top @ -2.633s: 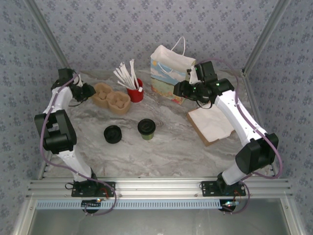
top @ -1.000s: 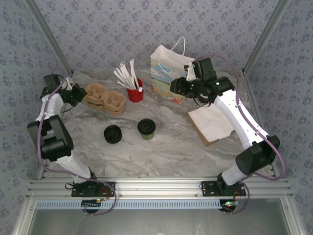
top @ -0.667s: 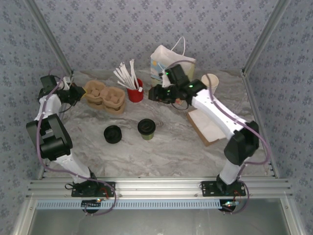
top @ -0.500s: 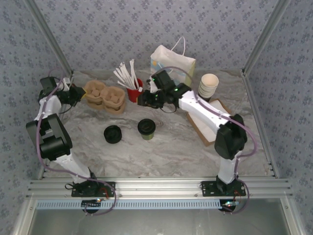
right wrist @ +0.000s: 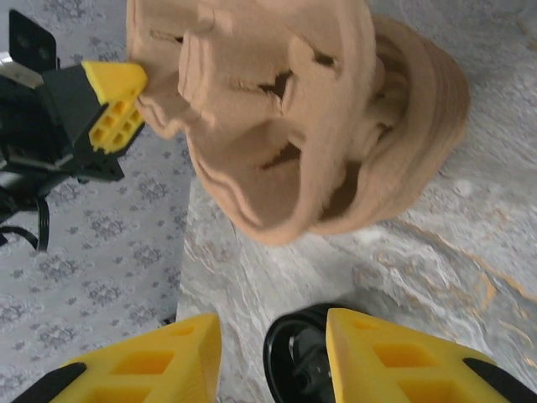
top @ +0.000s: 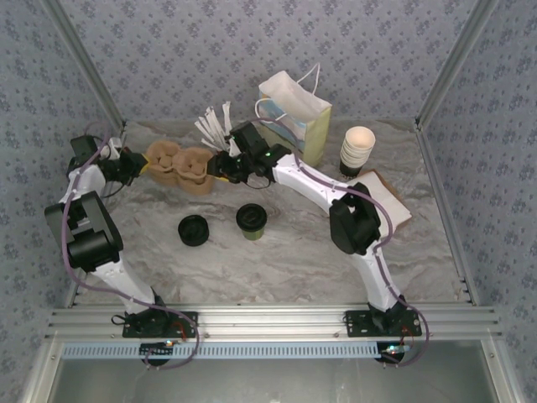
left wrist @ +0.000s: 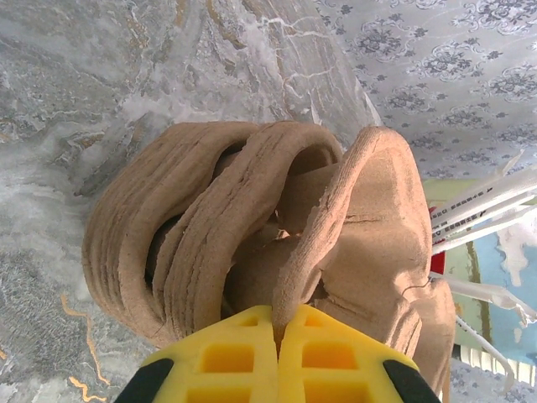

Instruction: Pack the takeout coffee

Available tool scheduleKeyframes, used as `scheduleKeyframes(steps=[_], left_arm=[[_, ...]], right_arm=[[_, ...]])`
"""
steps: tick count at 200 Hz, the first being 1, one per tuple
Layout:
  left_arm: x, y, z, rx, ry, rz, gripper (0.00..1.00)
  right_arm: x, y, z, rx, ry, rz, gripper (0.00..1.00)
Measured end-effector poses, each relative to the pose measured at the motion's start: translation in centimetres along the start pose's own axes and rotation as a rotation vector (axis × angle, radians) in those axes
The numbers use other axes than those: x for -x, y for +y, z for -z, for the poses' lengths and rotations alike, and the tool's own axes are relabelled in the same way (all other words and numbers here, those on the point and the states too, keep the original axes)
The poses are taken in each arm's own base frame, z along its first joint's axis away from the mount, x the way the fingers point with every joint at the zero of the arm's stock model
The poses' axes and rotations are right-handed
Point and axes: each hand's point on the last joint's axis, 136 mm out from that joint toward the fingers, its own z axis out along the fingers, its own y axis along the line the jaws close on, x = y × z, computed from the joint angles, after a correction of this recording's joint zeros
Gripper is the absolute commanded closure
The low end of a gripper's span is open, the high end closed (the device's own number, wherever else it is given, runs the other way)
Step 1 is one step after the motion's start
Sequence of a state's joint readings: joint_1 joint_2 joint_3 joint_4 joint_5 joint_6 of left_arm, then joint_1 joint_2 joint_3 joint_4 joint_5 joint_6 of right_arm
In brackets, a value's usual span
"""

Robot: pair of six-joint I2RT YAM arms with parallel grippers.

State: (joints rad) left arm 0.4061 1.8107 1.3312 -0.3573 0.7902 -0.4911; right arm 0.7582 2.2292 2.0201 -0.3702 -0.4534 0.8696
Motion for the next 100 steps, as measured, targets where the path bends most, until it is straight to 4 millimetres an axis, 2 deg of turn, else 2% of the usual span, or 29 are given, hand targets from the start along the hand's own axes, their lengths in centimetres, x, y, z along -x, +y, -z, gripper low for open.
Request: scheduleKeyframes(steps=[18, 59, 79, 100], left_arm=[[0.0, 0.0, 0.0, 0.001, 0.001, 0.002, 0.96], [-0.3, 0.0, 0.2, 0.007, 0.009, 0.010, 0.96], [-0.4, -1.1, 1.2, 0.005, -0.006, -0.004, 0.96], [-0.3, -3.2, 3.3, -0.005, -0.044, -0.044, 0.96]], right_arm=[[0.2, 0.0, -0.6, 0.003, -0.001, -0.009, 0.59], [-0.3, 1.5, -0.2, -0.003, -0.001, 0.014, 0.60], [-0.9, 2.0, 0.8, -0.028, 0.004, 0.034, 0.60], [-0.9, 3.5, 3.3, -0.034, -0.013, 0.067, 0.59]])
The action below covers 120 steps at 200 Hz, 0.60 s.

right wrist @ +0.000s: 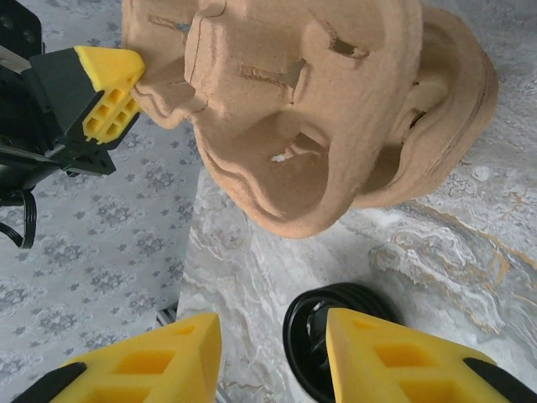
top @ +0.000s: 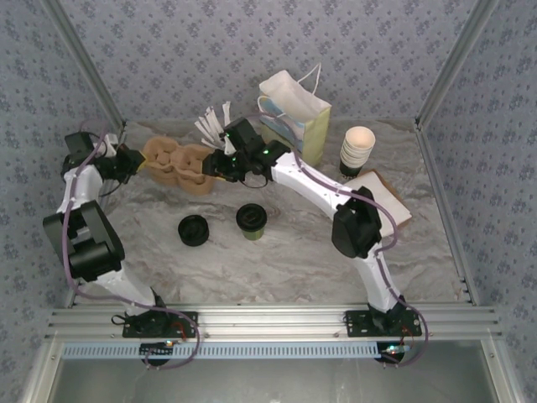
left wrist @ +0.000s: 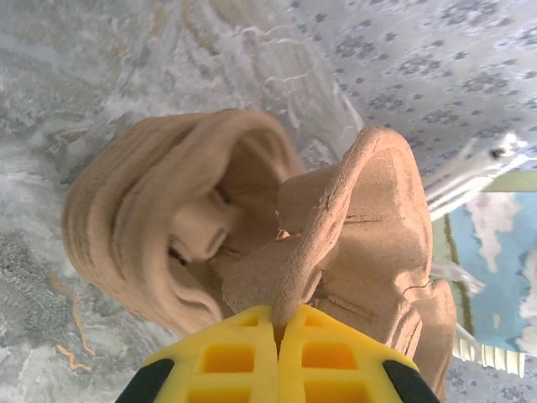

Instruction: Pack the takeout coffee

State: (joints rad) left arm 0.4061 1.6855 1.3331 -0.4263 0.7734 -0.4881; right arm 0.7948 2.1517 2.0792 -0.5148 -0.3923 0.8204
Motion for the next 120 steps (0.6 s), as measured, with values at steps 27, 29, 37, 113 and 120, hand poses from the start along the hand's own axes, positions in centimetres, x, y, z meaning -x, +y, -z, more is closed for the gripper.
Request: scheduleKeyframes(steps=[27, 29, 37, 113, 120], left_arm=[[0.5, -4.4, 3.7, -0.037, -0.074, -0.081, 0.96], [0.5, -4.8, 4.1, -0.041, -0.080, -0.088, 0.96], [0.5, -6.2, 5.3, -0.055, -0.104, -0.115, 0.96], [-6.0, -17.0, 11.2, -0.245, -0.143, -0.280, 0.96], [-6.9, -17.4, 11.0, -0.262, -0.125, -0.277, 0.96]], right_arm=[[0.8, 3.1, 4.9, 0.024, -0.058, 0.064, 0.59], [0.9, 3.3, 5.4, 0.026, -0.065, 0.070, 0.59], [1.1, 4.3, 7.1, 0.041, -0.088, 0.089, 0.59], [-0.5, 6.1, 17.7, 0.111, -0.212, 0.147, 0.57], [-0.8, 5.4, 17.7, 0.103, -0.210, 0.141, 0.57]])
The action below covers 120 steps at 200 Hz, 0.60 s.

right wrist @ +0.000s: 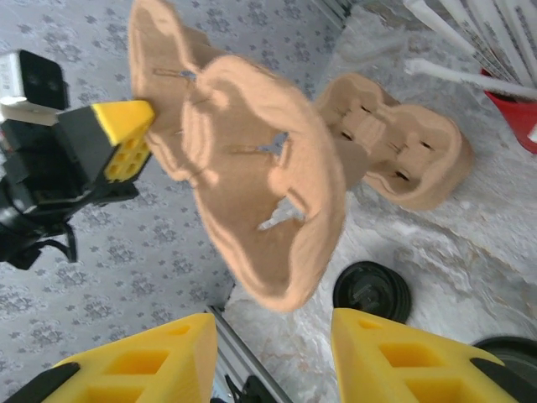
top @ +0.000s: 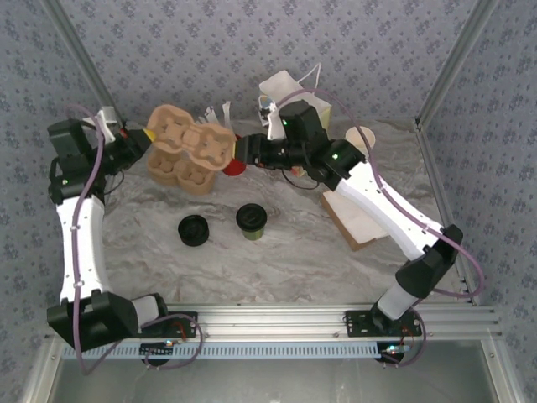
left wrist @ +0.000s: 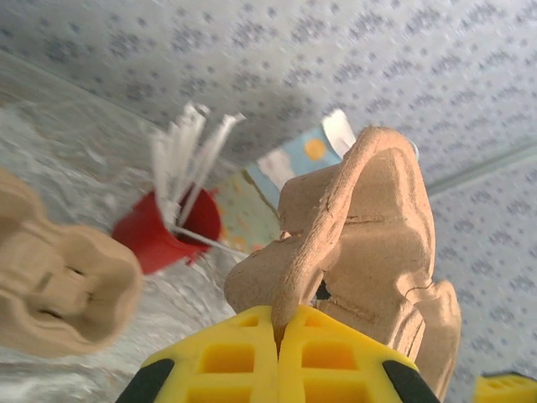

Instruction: Pack the takeout coffee

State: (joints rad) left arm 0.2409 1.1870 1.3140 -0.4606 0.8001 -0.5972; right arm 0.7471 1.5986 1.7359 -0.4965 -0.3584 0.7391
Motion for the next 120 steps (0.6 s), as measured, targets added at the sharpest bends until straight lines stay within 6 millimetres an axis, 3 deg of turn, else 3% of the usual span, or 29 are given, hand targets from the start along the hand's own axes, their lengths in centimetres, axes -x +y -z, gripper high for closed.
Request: scheduleKeyframes(steps=[32, 53, 85, 120], left_arm=[[-3.1, -1.8, -1.1, -0.060, 0.062, 0.041, 0.96], [-4.5, -2.9, -1.8, -0.089, 0.095, 0.057, 0.96], [-5.4, -4.6, -2.3, -0.124, 0.107, 0.047, 0.96], [-5.9, -5.7, -2.7, -0.149, 0.118, 0.039, 0.92]], right_arm=[[-1.8, -2.7, 0.3, -0.035, 0.016, -0.023, 0.56], [-2.4, -3.5, 0.9, -0.043, 0.007, -0.026, 0.58], [-2.0, -2.7, 3.0, -0.011, -0.043, -0.013, 0.80], [-1.0, -1.9, 4.8, 0.009, -0.092, 0.001, 0.85]])
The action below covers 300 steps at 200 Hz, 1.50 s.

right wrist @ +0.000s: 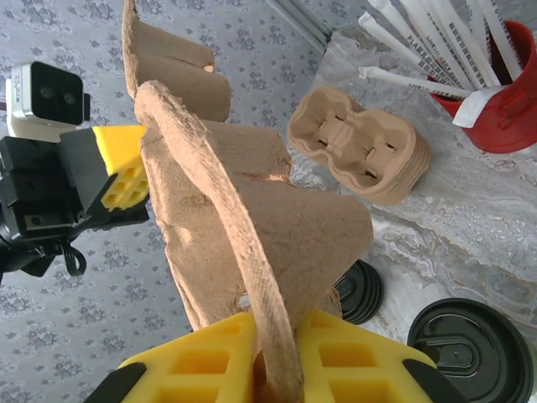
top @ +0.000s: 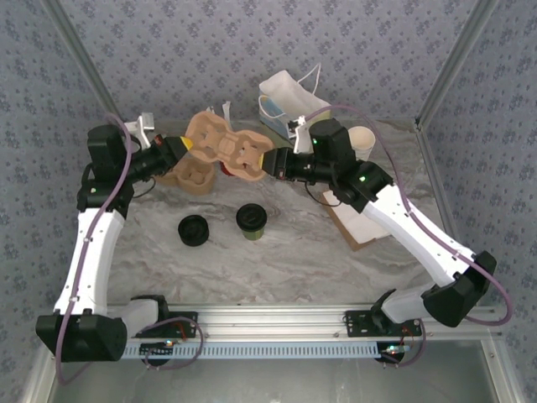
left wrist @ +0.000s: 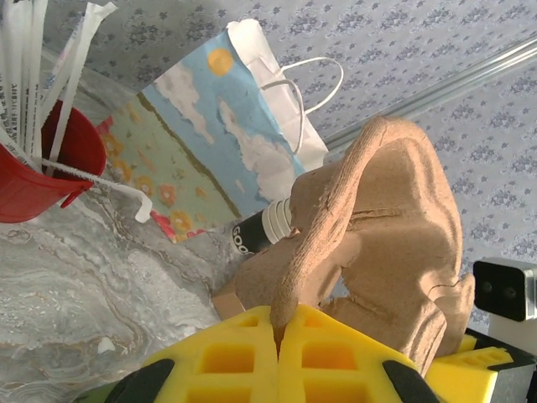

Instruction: Pack the takeout coffee

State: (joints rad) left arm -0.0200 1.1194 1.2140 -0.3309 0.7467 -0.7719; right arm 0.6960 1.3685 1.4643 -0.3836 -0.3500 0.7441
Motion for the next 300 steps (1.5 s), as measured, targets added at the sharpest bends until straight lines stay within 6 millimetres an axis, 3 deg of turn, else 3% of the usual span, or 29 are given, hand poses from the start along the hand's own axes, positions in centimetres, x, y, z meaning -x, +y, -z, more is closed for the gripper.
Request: scheduleKeyframes(steps=[15, 33, 53, 78, 97, 121, 143, 163, 176, 197, 218, 240, 261, 300], left_arm=[[0.0, -0.2, -0.2, -0.005, -0.003, 0.000, 0.79], [0.1, -0.4, -0.2, -0.009, -0.007, -0.009, 0.55], [0.0, -0.1, -0.2, 0.012, -0.010, -0.013, 0.43], [0.1, -0.2, 0.5, 0.076, -0.014, -0.051, 0.34], [1.2, -1.2, 2.3, 0.139, -0.078, -0.119, 0.32], [1.9, -3.9, 4.8, 0.178, -0.164, -0.237, 0.30], [1.0, -6.4, 5.8, 0.159, -0.179, -0.329, 0.36], [-0.7, -8.5, 4.9, 0.124, -0.131, -0.409, 0.38], [-2.3, -9.5, 3.2, 0.105, -0.066, -0.472, 0.37], [-4.8, -9.6, 0.1, 0.127, 0.046, -0.558, 0.35], [-7.5, -7.8, -3.8, 0.184, 0.173, -0.618, 0.34], [-9.8, -5.6, -6.3, 0.253, 0.272, -0.654, 0.33], [-10.0, -4.7, -7.1, 0.297, 0.298, -0.671, 0.35], [-8.9, -5.3, -7.1, 0.308, 0.257, -0.688, 0.37]], right_arm=[[0.1, -0.1, 0.2, -0.002, -0.006, 0.001, 0.87], [0.2, -0.1, 0.3, -0.007, -0.012, 0.006, 0.88], [0.3, -0.2, 0.7, -0.019, -0.020, 0.012, 0.89], [0.3, -0.7, 1.4, -0.055, -0.033, 0.021, 0.89], [0.2, -1.7, 1.9, -0.110, -0.040, 0.023, 0.89], [0.1, -3.2, 2.4, -0.192, -0.049, 0.026, 0.90], [0.1, -4.3, 2.7, -0.248, -0.055, 0.024, 0.90], [0.2, -4.5, 2.9, -0.274, -0.065, 0.026, 0.90], [0.3, -4.1, 3.0, -0.274, -0.071, 0.032, 0.90], [0.4, -3.3, 3.2, -0.266, -0.071, 0.039, 0.90], [0.3, -2.9, 3.1, -0.258, -0.069, 0.044, 0.90], [0.0, -3.0, 2.8, -0.261, -0.058, 0.045, 0.90], [-0.4, -3.5, 2.5, -0.281, -0.043, 0.041, 0.90], [-0.6, -3.3, 2.3, -0.277, -0.036, 0.043, 0.89]])
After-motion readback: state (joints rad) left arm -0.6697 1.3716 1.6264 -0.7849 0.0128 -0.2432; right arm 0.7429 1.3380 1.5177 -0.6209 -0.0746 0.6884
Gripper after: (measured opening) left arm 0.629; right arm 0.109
